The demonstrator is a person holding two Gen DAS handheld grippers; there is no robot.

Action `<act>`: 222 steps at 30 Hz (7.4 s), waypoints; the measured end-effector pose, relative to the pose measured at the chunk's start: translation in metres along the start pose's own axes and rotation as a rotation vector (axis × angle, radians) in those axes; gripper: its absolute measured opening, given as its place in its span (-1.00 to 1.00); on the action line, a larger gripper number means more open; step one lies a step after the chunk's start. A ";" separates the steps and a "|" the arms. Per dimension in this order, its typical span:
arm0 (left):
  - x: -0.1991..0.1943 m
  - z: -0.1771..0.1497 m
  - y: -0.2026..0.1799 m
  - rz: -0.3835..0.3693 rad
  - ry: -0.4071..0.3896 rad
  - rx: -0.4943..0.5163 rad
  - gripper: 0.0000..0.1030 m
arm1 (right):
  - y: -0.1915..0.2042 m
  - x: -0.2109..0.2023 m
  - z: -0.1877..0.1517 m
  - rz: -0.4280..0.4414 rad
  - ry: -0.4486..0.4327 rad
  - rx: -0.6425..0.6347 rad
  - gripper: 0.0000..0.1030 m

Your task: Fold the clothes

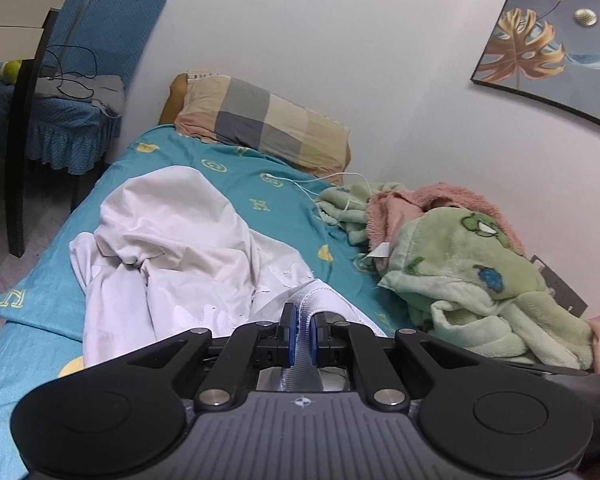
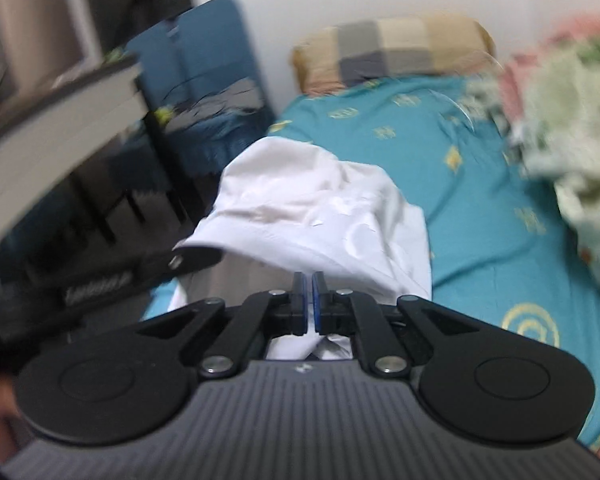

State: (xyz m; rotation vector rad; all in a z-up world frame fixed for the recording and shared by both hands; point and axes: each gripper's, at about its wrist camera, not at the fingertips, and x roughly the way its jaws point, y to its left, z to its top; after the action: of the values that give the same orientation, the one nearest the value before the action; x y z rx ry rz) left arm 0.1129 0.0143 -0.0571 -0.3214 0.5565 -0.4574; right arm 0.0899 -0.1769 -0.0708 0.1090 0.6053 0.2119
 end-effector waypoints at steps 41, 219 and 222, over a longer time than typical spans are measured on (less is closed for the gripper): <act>-0.049 -0.001 -0.039 -0.121 -0.323 0.129 -0.92 | -0.066 0.062 -0.006 -0.275 0.222 0.335 0.14; 0.024 0.034 0.097 0.406 0.126 -0.196 0.77 | -0.102 -0.008 0.057 -0.078 -0.061 0.340 0.59; 0.022 0.019 0.114 0.377 0.133 -0.317 0.77 | -0.104 -0.021 0.037 -0.066 -0.064 0.388 0.59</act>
State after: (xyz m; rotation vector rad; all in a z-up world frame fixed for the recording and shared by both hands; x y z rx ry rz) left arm 0.1777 0.1040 -0.0983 -0.4794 0.8030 -0.0238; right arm 0.1111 -0.2840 -0.0455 0.4682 0.5793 0.0246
